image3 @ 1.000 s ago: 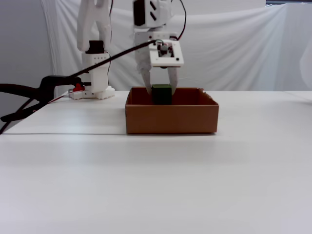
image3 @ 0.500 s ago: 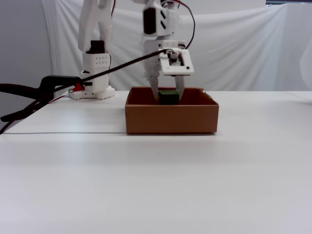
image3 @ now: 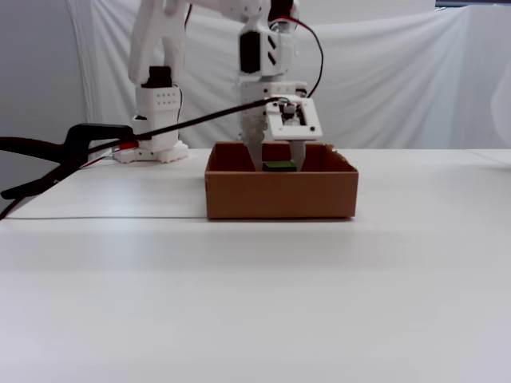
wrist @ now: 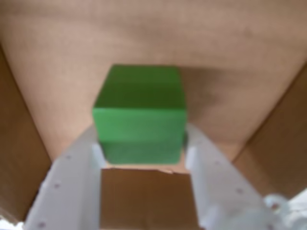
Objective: Grasp a green cube and put it in a box.
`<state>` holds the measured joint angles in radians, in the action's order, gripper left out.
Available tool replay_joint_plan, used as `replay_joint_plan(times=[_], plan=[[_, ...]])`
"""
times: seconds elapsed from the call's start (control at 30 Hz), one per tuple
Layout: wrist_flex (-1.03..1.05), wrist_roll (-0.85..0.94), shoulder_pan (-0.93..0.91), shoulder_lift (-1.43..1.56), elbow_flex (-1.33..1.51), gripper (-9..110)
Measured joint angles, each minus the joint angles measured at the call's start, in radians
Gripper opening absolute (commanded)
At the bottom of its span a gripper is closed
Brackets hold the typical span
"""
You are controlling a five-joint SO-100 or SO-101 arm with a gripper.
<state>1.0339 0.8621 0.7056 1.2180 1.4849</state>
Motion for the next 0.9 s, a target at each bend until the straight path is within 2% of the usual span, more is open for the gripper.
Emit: replay_joint_plan(times=[0.17,0.3,0.57,0.73,0.9], plan=[[-0.008,0.0,0.0,0.0,0.005,11],[-0.009,0.0,0.002,0.0,0.008,21],[0.026,0.0,-0.017,0.046,0.017,22],[0.126,0.0,-0.107,0.201,0.017,22],[0.173,0.0,-0.278,0.451,0.08,22]])
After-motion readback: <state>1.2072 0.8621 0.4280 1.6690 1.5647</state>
